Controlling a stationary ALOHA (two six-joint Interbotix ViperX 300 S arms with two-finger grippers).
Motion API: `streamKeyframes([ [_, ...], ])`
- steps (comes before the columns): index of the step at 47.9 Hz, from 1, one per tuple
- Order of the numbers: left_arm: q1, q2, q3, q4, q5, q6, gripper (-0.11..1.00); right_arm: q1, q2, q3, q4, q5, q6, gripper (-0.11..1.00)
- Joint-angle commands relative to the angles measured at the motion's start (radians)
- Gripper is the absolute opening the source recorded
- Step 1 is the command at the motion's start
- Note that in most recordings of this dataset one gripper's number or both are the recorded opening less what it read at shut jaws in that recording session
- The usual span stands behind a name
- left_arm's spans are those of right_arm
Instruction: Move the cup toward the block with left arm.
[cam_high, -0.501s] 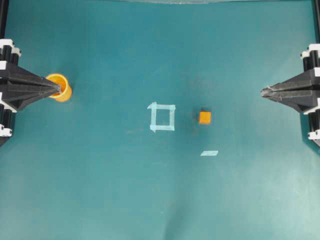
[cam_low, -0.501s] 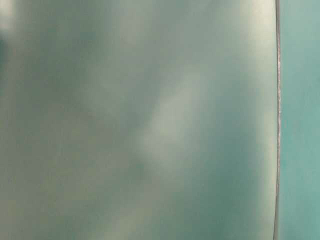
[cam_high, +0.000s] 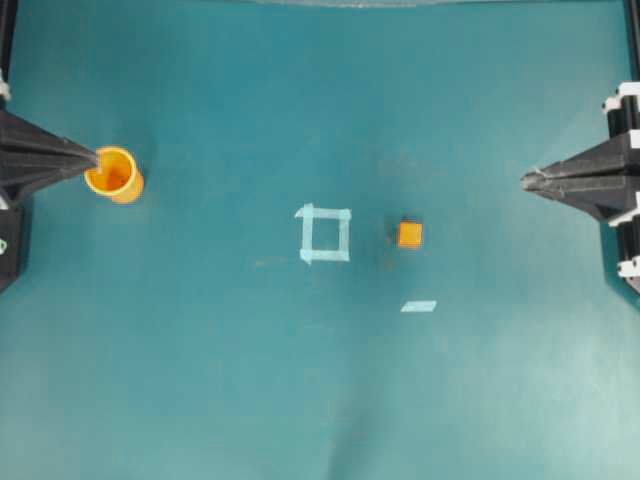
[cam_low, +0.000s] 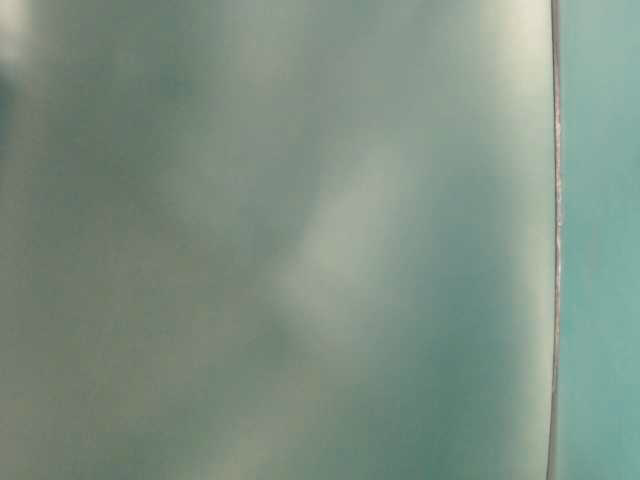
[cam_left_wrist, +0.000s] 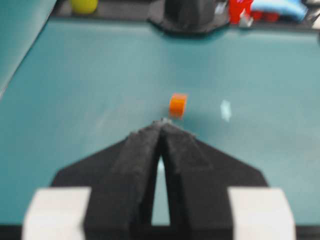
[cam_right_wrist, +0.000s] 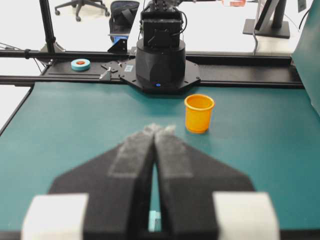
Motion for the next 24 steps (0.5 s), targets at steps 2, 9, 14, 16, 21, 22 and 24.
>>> streamKeyframes([
  [2, 0.054, -0.025, -0.037, 0.002, 0.132, -0.035, 0.04, -0.002, 0.002, -0.026, 0.002, 0.002, 0.002, 0.0],
  [9, 0.133, -0.048, -0.044, 0.003, 0.316, -0.11, 0.04, -0.002, 0.005, -0.026, 0.002, 0.002, 0.002, 0.0],
  [14, 0.178, -0.046, -0.043, 0.003, 0.42, -0.144, 0.04, -0.002, 0.006, -0.026, 0.0, 0.002, 0.002, 0.0],
  [16, 0.19, -0.043, -0.041, 0.002, 0.456, -0.156, 0.04, -0.002, 0.008, -0.026, 0.0, 0.003, 0.0, 0.0],
  [21, 0.207, -0.041, -0.041, 0.003, 0.499, -0.17, 0.04, -0.002, 0.012, -0.026, 0.002, 0.003, 0.0, 0.0],
  [22, 0.209, -0.041, -0.041, 0.003, 0.505, -0.173, 0.04, -0.002, 0.012, -0.023, 0.0, 0.003, 0.002, 0.0],
  [24, 0.213, -0.041, -0.041, 0.003, 0.517, -0.181, 0.04, -0.002, 0.015, -0.023, 0.002, 0.003, 0.002, 0.0],
])
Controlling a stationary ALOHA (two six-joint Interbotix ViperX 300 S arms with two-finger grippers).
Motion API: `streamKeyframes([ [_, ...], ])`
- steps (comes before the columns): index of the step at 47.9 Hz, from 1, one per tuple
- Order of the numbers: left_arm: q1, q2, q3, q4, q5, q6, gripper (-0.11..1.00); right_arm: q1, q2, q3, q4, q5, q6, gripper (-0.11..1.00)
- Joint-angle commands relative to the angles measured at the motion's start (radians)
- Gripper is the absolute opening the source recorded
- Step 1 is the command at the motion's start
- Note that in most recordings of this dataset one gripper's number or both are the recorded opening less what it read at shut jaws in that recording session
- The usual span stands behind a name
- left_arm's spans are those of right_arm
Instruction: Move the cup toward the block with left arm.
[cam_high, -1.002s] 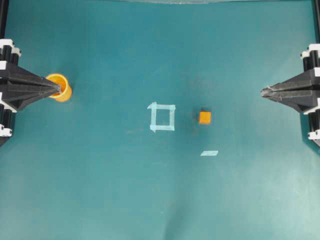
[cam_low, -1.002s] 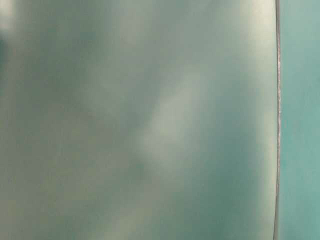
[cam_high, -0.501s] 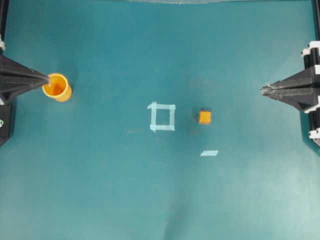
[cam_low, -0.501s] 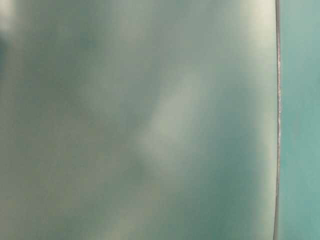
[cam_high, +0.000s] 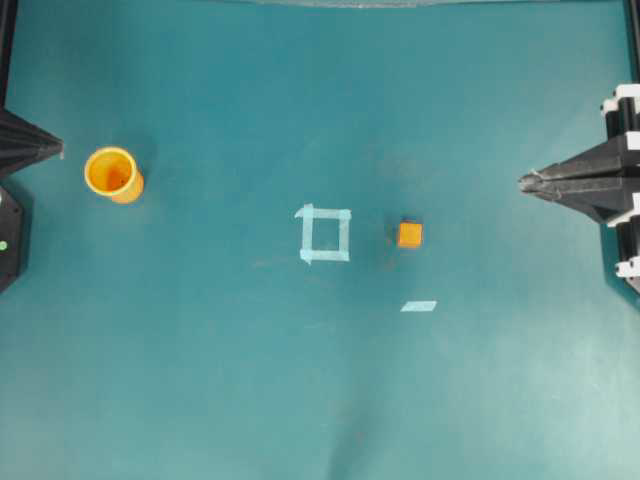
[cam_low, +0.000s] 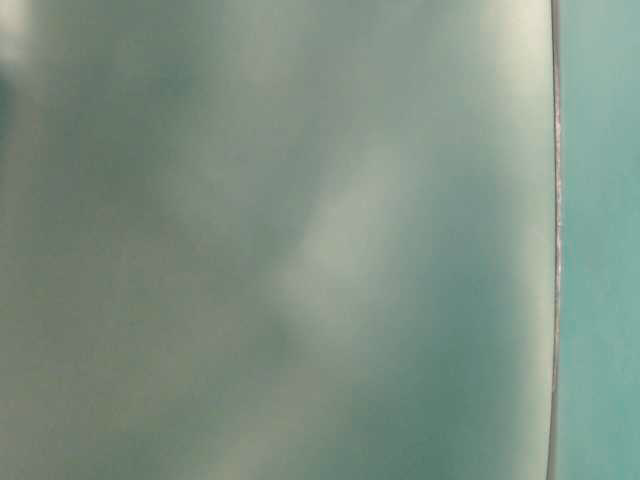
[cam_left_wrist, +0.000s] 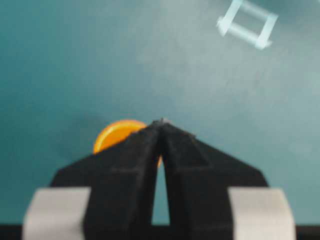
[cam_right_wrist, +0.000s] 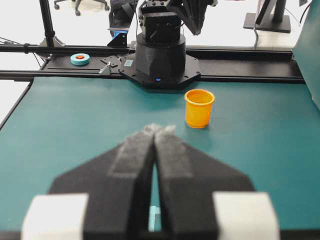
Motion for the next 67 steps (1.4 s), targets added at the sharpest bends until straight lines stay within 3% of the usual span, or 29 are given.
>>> streamKeyframes([
  [1, 0.012, 0.014, -0.029, 0.003, 0.02, -0.009, 0.04, -0.002, 0.009, -0.023, 0.002, -0.003, 0.002, 0.0],
  [13, 0.043, 0.032, -0.029, 0.008, 0.043, -0.055, 0.08, -0.002, 0.023, -0.021, 0.002, -0.003, 0.002, 0.0],
  [18, 0.041, 0.037, -0.026, 0.008, 0.046, -0.049, 0.15, -0.002, 0.026, -0.021, 0.0, 0.003, 0.002, 0.0],
  [22, 0.041, 0.037, -0.026, 0.008, 0.048, -0.044, 0.29, -0.002, 0.026, -0.023, 0.0, 0.011, 0.002, 0.0],
  [29, 0.041, 0.041, -0.025, 0.008, 0.057, -0.046, 0.67, -0.002, 0.026, -0.026, 0.002, 0.025, 0.002, 0.0],
  [32, 0.041, 0.046, -0.023, 0.008, 0.061, -0.046, 0.75, -0.002, 0.026, -0.026, 0.0, 0.026, 0.002, 0.0],
  [50, 0.023, 0.127, -0.011, 0.0, 0.092, -0.071, 0.87, -0.002, 0.032, -0.026, 0.002, 0.028, 0.002, 0.0],
  [67, 0.023, 0.327, 0.0, 0.008, 0.054, -0.176, 0.87, -0.002, 0.052, -0.028, 0.002, 0.026, -0.002, 0.0],
])
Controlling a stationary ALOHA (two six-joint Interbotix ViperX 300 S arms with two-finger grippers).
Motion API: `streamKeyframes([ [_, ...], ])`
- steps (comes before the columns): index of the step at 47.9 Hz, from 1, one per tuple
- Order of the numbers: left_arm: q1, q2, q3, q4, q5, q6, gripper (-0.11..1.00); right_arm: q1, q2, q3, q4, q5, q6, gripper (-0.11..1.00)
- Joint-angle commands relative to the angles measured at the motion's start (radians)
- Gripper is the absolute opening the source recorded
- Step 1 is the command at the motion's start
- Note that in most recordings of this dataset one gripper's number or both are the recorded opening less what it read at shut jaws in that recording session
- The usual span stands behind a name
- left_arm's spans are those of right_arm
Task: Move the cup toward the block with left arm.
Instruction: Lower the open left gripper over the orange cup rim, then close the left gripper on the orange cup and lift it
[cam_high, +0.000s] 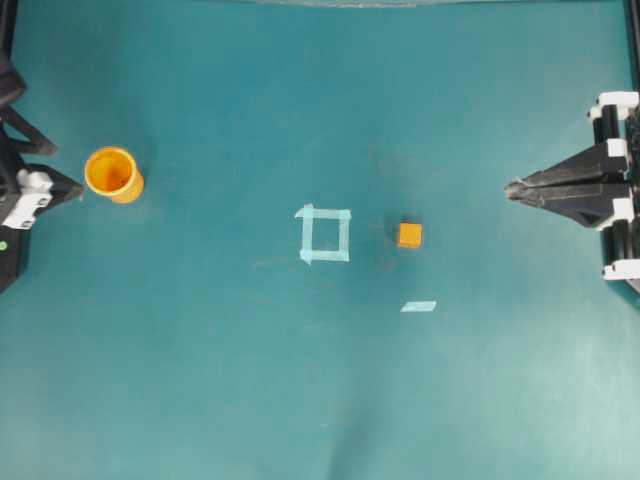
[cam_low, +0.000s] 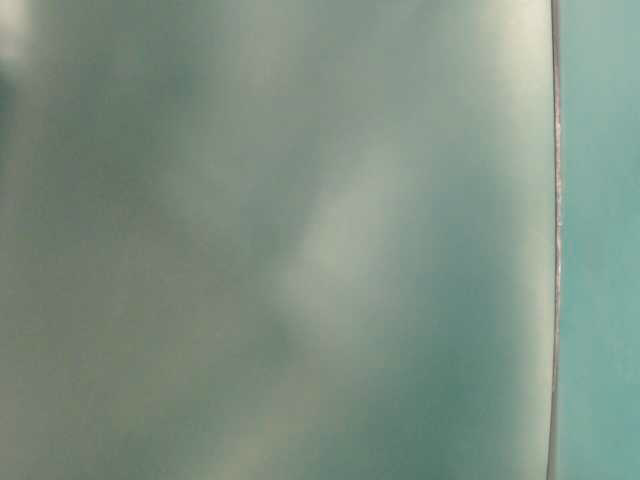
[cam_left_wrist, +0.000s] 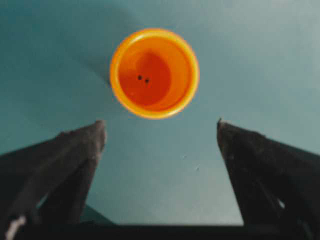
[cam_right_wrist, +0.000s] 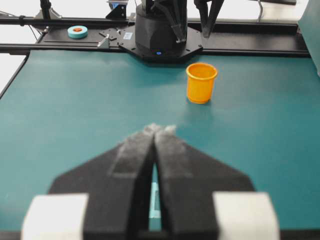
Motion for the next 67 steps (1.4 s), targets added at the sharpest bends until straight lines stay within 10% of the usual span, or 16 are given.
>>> streamKeyframes([
  [1, -0.002, 0.066, -0.012, 0.005, -0.034, -0.006, 0.87, -0.002, 0.008, -0.026, 0.0, -0.005, -0.002, 0.0],
  [32, 0.002, 0.569, -0.23, 0.009, -0.066, -0.06, 0.87, -0.002, 0.012, -0.026, 0.0, -0.003, 0.003, 0.0],
  [67, 0.0, 0.647, -0.23, 0.006, -0.06, -0.089, 0.87, -0.002, 0.038, -0.021, 0.0, 0.018, 0.002, 0.0],
])
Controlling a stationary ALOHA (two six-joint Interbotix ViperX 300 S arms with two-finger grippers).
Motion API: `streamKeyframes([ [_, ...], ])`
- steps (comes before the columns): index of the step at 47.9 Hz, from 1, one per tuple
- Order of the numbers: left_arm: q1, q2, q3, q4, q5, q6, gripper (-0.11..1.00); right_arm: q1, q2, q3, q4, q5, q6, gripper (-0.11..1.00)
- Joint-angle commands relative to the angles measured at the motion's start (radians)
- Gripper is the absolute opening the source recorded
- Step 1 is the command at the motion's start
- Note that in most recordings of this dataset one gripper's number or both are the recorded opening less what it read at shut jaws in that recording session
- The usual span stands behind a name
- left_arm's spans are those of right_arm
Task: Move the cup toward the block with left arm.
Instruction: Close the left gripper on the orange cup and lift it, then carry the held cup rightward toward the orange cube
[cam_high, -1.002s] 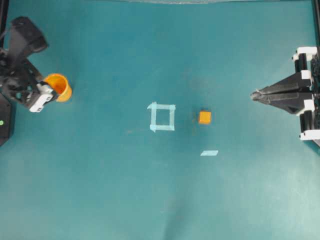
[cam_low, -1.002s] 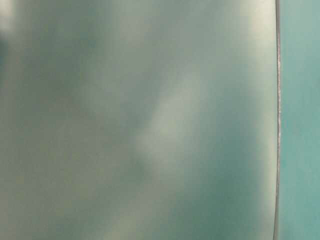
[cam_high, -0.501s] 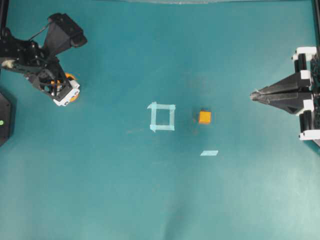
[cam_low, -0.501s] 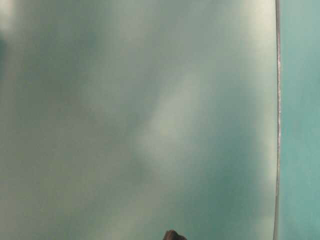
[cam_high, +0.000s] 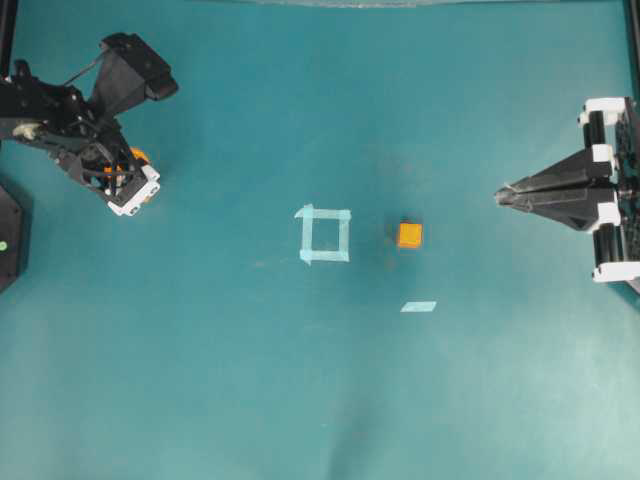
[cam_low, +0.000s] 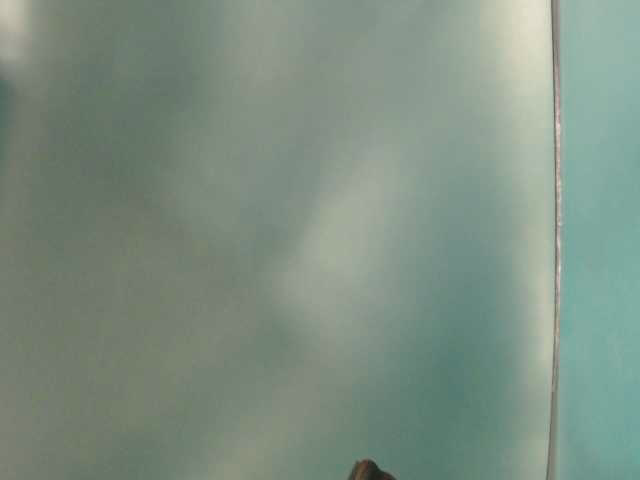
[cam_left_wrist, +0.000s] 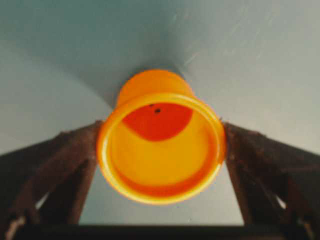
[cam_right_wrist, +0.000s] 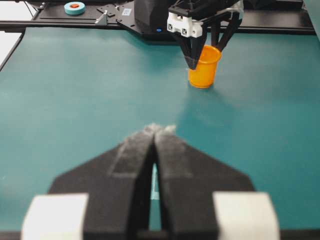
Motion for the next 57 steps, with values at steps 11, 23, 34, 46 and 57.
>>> streamKeyframes([
  [11, -0.002, 0.003, 0.02, 0.0, -0.038, -0.008, 0.87, 0.0, 0.005, -0.021, 0.0, -0.003, -0.003, 0.0],
  [23, -0.003, 0.003, 0.032, 0.0, -0.086, -0.002, 0.81, 0.0, 0.005, -0.021, 0.0, -0.003, -0.003, 0.0],
  [34, -0.04, -0.017, 0.008, 0.0, -0.067, -0.006, 0.7, 0.0, 0.006, -0.023, 0.0, -0.003, -0.002, 0.0],
  [46, -0.101, -0.041, -0.104, 0.0, 0.063, -0.041, 0.7, 0.0, 0.005, -0.028, 0.0, -0.003, -0.002, 0.0],
  [57, -0.15, 0.026, -0.247, 0.0, 0.17, -0.054, 0.7, 0.0, 0.005, -0.028, 0.002, -0.003, -0.002, 0.0],
])
